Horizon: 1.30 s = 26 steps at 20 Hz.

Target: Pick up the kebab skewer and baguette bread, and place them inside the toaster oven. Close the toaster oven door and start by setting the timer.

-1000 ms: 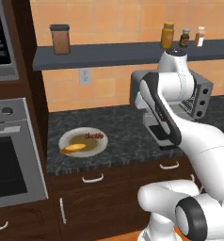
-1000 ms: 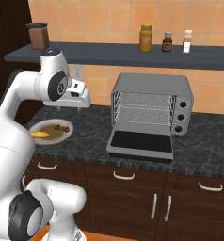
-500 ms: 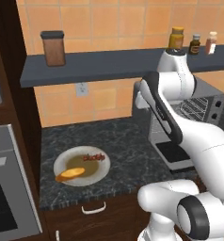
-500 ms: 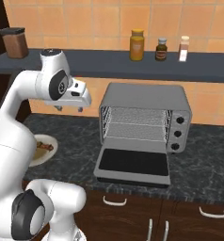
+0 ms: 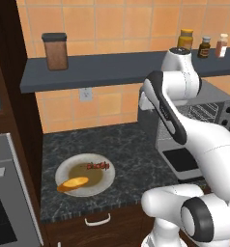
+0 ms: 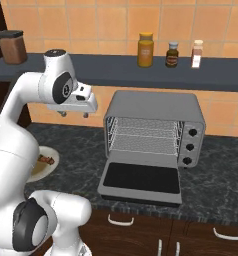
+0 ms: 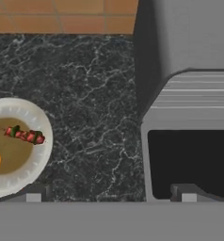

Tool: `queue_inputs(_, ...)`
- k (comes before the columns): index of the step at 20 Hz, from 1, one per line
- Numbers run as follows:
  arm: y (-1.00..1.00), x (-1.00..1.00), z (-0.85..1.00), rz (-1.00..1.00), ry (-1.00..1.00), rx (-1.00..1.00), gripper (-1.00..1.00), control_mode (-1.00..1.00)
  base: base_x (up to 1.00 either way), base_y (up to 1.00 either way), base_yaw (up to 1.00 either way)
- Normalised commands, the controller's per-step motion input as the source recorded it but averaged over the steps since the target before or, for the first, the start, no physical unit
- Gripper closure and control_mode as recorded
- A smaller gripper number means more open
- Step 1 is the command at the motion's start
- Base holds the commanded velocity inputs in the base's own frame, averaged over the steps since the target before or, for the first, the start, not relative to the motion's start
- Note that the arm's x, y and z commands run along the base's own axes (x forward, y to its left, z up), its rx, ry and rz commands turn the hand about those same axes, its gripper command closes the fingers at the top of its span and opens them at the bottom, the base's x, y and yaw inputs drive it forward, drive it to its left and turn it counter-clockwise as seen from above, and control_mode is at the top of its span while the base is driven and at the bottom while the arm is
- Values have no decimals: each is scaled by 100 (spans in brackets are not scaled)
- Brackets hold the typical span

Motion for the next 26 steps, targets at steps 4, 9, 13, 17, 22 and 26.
queue_inputs(4,0,0,0,0,0,0,-100,-100,0,0,0)
queue_inputs(9,-44,-74,-7,0,-1,0,-100,-100,0,0,0)
queue_inputs(13,-61,-31,-16,0,-3,1,-100,-100,0,0,0)
queue_inputs(17,-67,11,-20,0,-6,0,-100,-100,0,0,0)
queue_inputs(22,-73,28,-19,0,-2,2,-100,-100,0,0,0)
queue_inputs(26,-69,7,-19,0,-22,1,-100,-100,0,0,0)
